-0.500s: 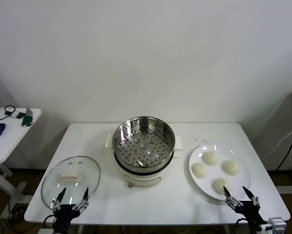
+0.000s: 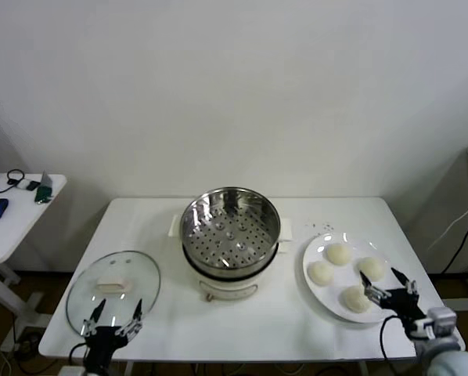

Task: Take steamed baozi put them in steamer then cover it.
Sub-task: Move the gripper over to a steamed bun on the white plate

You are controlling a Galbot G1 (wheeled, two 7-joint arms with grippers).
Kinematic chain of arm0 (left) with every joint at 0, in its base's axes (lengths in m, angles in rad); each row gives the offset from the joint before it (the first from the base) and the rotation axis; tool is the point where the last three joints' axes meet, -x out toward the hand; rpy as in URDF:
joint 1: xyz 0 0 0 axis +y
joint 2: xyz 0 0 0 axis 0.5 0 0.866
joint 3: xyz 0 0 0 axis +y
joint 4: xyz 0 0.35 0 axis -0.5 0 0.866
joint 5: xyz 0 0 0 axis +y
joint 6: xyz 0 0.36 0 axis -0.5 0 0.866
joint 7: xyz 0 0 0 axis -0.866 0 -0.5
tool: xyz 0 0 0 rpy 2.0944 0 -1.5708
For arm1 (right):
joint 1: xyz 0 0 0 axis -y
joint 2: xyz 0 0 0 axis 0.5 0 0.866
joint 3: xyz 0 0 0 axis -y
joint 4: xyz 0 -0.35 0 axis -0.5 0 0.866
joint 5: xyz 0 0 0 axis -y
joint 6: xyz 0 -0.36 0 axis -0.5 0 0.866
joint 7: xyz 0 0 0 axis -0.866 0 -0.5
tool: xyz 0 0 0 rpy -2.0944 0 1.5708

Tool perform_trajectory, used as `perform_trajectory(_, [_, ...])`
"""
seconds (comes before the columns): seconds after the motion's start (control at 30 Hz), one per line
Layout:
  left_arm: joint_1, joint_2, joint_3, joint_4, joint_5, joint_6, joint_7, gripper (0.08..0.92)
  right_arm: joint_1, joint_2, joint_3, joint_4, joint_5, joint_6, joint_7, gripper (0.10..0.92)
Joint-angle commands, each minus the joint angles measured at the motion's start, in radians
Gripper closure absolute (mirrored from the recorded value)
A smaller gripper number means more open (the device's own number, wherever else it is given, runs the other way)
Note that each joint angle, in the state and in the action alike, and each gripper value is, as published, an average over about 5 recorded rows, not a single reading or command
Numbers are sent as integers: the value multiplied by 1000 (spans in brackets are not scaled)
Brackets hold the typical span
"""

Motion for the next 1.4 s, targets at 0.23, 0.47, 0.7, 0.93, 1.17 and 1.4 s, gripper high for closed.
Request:
perform_trajectory(0.23, [2, -3, 7, -17, -1, -2, 2, 177, 512, -397, -309, -288, -272, -7, -434, 203])
perform_trajectory(0.47, [-1, -8, 15, -14, 1, -3, 6, 177, 1012, -495, -802, -493, -506, 236, -808, 203])
perform_trajectory(0.7, [-7, -6, 12, -1, -3, -5, 8, 177, 1664, -366, -1474, -743, -582, 438, -1091, 203])
perform_trajectory(0.93, [-4, -12, 6, -24, -4, 3, 19, 177, 2048, -135, -1996, -974, -424, 466, -1204, 203])
perform_trajectory(1.17, [-13, -29, 12, -36, -3, 4, 25, 177, 1995, -31, -2035, -1012, -371, 435, -1205, 203])
perform_trajectory(1.4, [-14, -30, 14, -31, 4, 5, 26, 177, 1830, 23, -1904, -1063, -425, 421, -1163, 203])
